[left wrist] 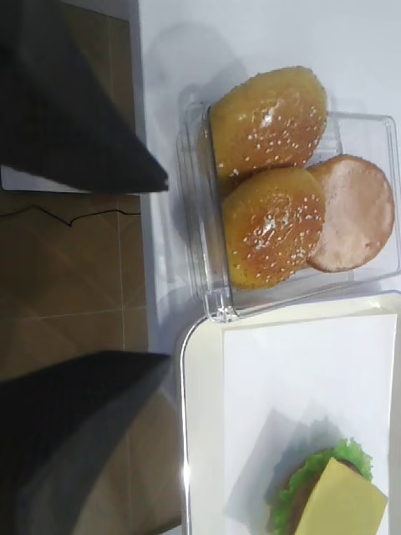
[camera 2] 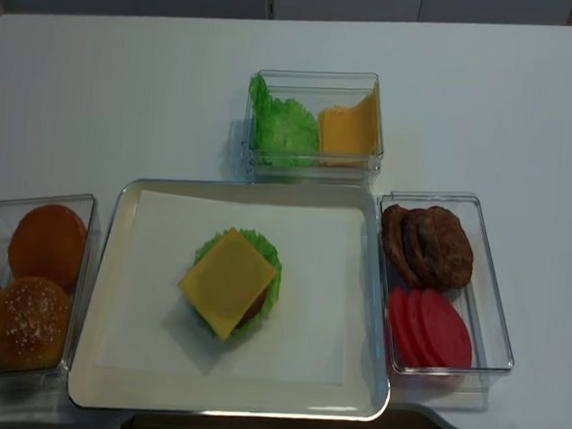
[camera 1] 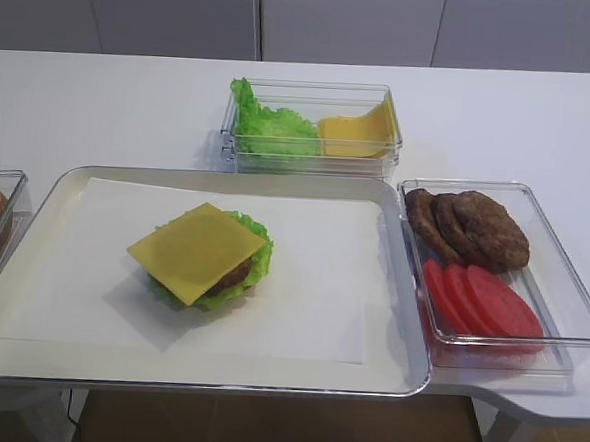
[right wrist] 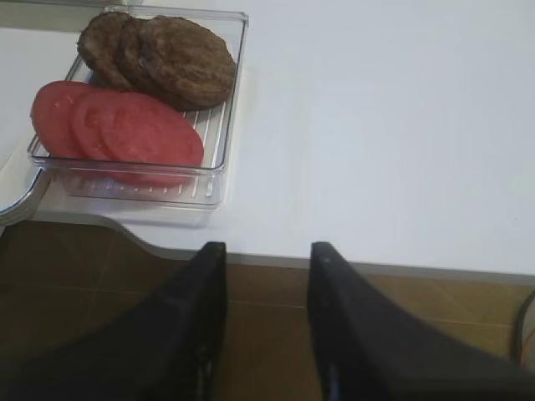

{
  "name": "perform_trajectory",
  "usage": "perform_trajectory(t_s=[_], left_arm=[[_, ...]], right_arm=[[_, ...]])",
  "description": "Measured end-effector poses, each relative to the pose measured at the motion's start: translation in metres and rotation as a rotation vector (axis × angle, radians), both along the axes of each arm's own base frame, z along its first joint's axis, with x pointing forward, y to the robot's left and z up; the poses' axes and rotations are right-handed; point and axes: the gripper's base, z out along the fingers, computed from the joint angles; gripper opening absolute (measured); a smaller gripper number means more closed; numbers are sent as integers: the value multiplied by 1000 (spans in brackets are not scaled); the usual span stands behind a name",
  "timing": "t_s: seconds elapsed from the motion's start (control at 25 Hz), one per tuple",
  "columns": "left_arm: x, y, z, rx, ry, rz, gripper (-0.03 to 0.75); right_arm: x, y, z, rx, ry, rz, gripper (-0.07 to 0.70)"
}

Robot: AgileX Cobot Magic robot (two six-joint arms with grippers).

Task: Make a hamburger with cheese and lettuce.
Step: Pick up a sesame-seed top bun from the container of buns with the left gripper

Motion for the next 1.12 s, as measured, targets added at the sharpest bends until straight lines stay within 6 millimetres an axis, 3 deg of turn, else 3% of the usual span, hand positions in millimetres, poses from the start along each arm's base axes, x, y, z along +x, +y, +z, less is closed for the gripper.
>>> perform_trajectory(t_s=[0.16,0.4,0.52,0.8,1.12], left_arm=[[-1,0,4,0,-18,0,481],[-13,3,37,2,-172,38,487],[-9,8,54,3,-152,100,487],[30,13,86,22,-16,161,487],[90,15,80,23,186,182,461]], right_arm=[[0,0,0,0,0,0,214],[0,0,0,0,0,0,148],[0,0,0,0,0,0,132],[0,0,0,0,0,0,125],[0,0,0,0,0,0,125]])
